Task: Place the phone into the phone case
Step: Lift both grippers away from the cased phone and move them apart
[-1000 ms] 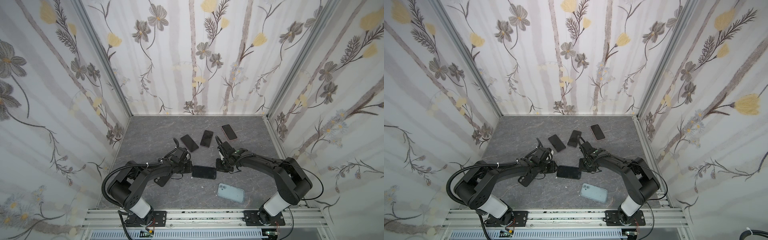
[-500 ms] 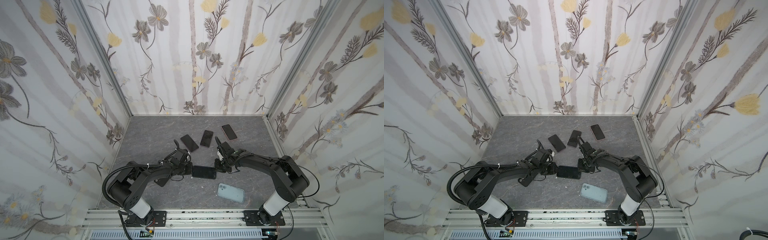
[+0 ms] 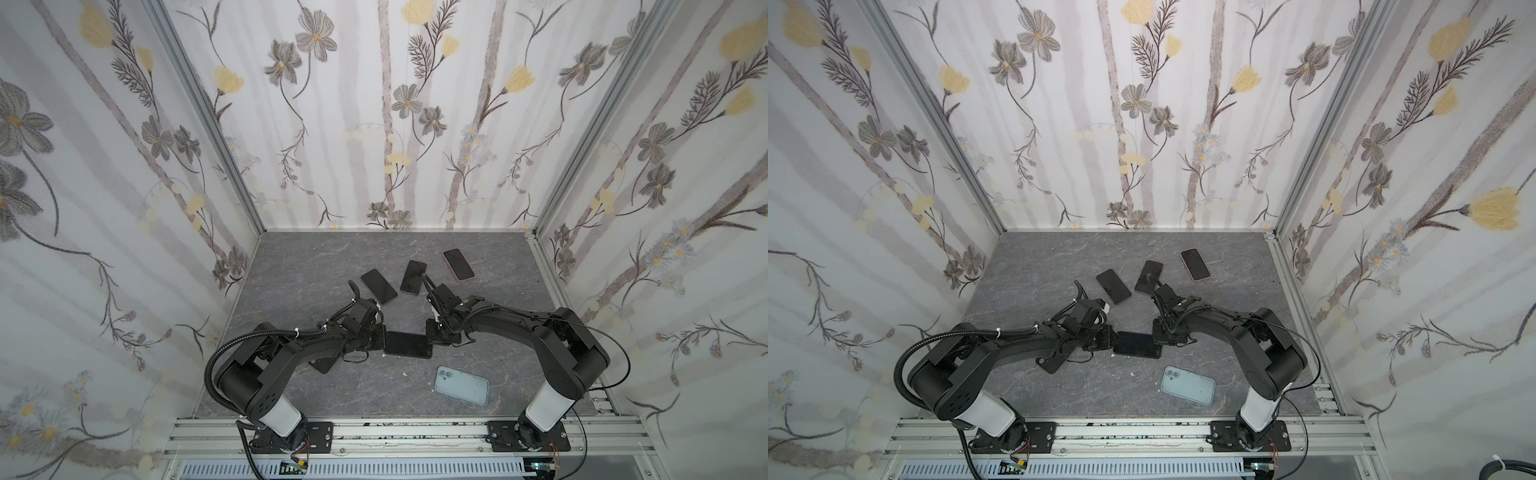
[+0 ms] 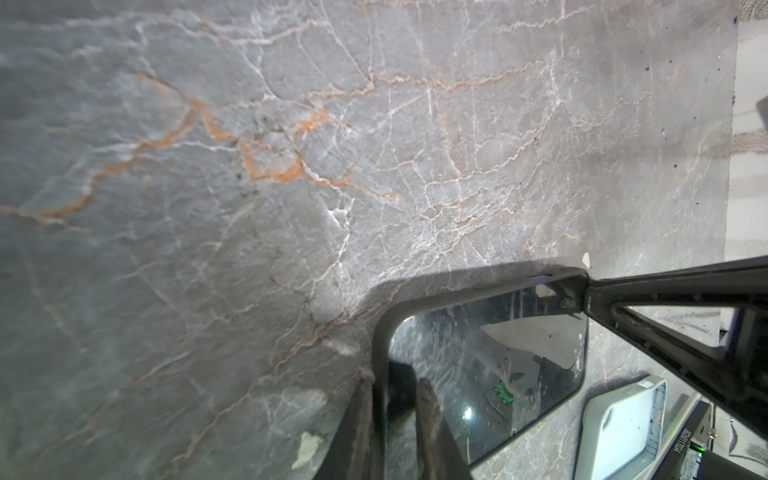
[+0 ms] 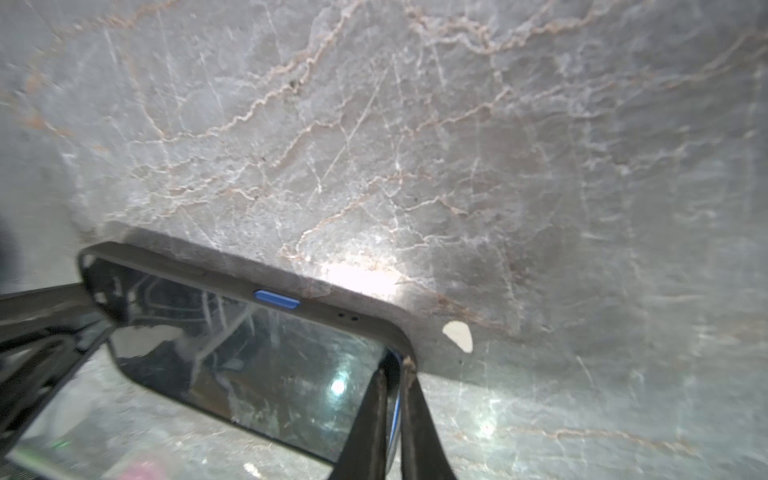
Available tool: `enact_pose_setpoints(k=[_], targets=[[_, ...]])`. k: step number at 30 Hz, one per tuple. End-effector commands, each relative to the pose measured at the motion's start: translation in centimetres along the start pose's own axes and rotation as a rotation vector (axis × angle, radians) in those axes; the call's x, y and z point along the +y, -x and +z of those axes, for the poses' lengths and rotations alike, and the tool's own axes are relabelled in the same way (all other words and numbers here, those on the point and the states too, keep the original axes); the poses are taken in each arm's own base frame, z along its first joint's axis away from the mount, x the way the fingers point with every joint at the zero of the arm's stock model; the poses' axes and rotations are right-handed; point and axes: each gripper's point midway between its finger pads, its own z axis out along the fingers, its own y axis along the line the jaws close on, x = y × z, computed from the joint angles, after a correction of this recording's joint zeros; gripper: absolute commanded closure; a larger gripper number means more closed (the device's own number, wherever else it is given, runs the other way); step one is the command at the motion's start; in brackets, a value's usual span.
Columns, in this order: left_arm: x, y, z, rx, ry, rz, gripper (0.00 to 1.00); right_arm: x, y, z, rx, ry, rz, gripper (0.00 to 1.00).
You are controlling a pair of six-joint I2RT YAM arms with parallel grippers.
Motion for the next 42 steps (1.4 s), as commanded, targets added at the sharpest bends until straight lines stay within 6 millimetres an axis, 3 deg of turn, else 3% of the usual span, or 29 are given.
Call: enact_pose_setpoints(k=[1,9,14,17,19,22,26,30,34,38,40,42], targets=[[3.1,-1.5,-0.2,0.023,0.131,-0.03,0.82,-4.4,-2.2,0.4,0.046,-0.305,-0.065,0.87],[2.9,-1.0,-0.5,-0.003,0.127,-0.004,0.84,-4.0,-0.6,-1.1,-0.034,-0.427,-0.118,0.76],[2.1,-0.6,-0.7,-0.005,0.1,0.005,0.84,-2.7,-1.0,-0.8,-0.039,-0.414,-0.173,0.72],[1.5,0.2,-1.2,-0.028,0.09,0.023,0.84,-1.0,-0.1,-1.4,-0.062,-0.349,-0.203,0.69],[0.9,1.1,-1.8,-0.053,0.088,0.042,0.84,1.1,1.3,-3.2,-0.124,-0.27,-0.242,0.68],[0.2,2.8,-3.0,-0.107,0.089,0.059,0.84,4.0,3.2,-6.5,-0.237,-0.151,-0.327,0.58],[0.0,4.6,-5.0,-0.169,0.119,0.088,0.81,6.7,4.1,-9.6,-0.326,-0.031,-0.499,0.46],[0.3,6.2,-8.2,-0.275,0.174,0.119,0.77,8.6,4.0,-11.8,-0.408,0.038,-0.71,0.13],[0.4,7.4,-12.4,-0.413,0.207,0.15,0.66,9.6,3.6,-11.4,-0.428,0.062,-0.9,0.0],[1.0,7.6,-14.9,-0.483,0.24,0.196,0.58,9.9,3.0,-10.2,-0.411,0.056,-1.028,0.0],[1.5,7.3,-15.6,-0.497,0.266,0.21,0.49,10.1,2.1,-9.4,-0.405,0.079,-1.108,0.0],[1.9,7.2,-16.2,-0.509,0.283,0.227,0.47,10.3,1.4,-8.8,-0.402,0.103,-1.17,0.0]])
